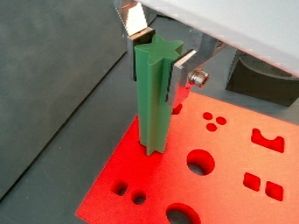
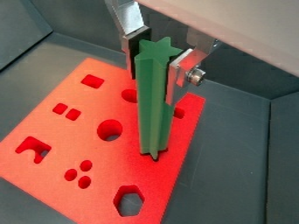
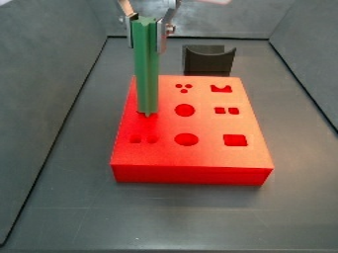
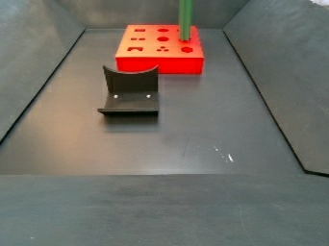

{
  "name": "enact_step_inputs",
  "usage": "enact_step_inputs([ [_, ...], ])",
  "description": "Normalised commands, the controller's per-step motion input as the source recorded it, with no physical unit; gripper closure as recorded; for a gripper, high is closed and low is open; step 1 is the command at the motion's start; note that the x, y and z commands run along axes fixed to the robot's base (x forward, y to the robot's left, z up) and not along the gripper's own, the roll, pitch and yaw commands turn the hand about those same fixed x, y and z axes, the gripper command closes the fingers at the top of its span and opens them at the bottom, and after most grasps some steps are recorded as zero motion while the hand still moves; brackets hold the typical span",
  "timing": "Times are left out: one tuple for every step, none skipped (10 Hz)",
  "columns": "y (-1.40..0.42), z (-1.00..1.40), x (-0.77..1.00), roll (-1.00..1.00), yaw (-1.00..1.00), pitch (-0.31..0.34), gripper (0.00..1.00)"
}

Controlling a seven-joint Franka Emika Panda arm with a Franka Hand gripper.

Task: Insert the star object.

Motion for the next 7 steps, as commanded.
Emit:
enact_step_inputs([
  [0.00, -0.27, -0.01, 0.11, 0.00, 0.027, 1.00],
  [0.01, -0.19, -0.15, 0.03, 0.00, 0.000, 1.00],
  [0.00, -0.11, -0.03, 0.01, 0.01, 0.000, 1.00],
  [-0.03, -0.15, 0.00, 0.00, 0.00, 0.000, 1.00],
  [0.00, -0.16, 0.00, 0.00, 0.00, 0.000, 1.00],
  [-0.22, -1.00, 0.00, 0.01, 0.00, -0.036, 1.00],
  [-0.25, -1.00, 0.00, 0.03, 0.00, -0.004, 1.00],
])
